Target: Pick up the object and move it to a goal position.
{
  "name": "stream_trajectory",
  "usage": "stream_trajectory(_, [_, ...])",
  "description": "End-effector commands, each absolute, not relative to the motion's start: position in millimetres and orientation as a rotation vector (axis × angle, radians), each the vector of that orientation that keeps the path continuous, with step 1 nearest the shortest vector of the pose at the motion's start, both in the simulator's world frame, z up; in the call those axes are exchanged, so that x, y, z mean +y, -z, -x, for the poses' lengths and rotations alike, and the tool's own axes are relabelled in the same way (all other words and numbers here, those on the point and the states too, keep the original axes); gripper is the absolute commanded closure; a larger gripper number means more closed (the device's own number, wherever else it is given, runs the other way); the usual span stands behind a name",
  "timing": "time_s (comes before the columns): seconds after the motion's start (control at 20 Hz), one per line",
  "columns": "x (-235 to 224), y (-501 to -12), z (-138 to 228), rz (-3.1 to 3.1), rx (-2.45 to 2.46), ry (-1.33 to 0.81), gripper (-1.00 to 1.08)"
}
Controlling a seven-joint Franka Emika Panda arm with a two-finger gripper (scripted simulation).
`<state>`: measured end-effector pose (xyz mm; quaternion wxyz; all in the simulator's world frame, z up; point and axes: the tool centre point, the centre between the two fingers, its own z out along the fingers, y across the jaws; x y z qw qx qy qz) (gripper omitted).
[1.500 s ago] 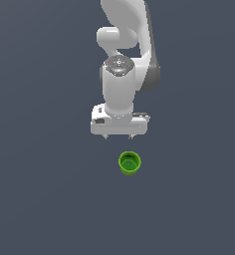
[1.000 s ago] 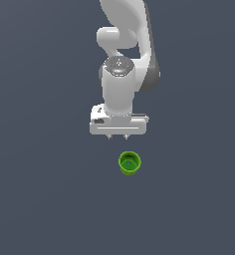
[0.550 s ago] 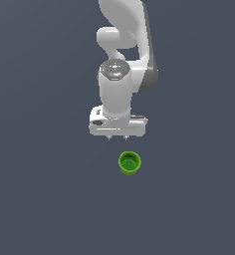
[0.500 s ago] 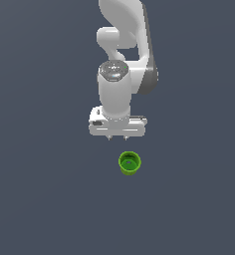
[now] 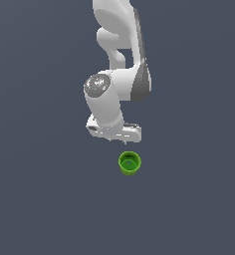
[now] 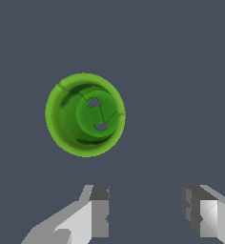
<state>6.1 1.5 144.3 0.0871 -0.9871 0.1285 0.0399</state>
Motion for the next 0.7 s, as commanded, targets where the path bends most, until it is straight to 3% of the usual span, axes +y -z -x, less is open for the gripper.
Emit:
stream_trajectory(0.0, [2.4, -135.9, -5.0, 2.871, 0.480, -0.160, -0.20])
stream_trajectory(0.65, [12.5, -102.5, -6.9, 2.431, 0.921, -0.366, -0.20])
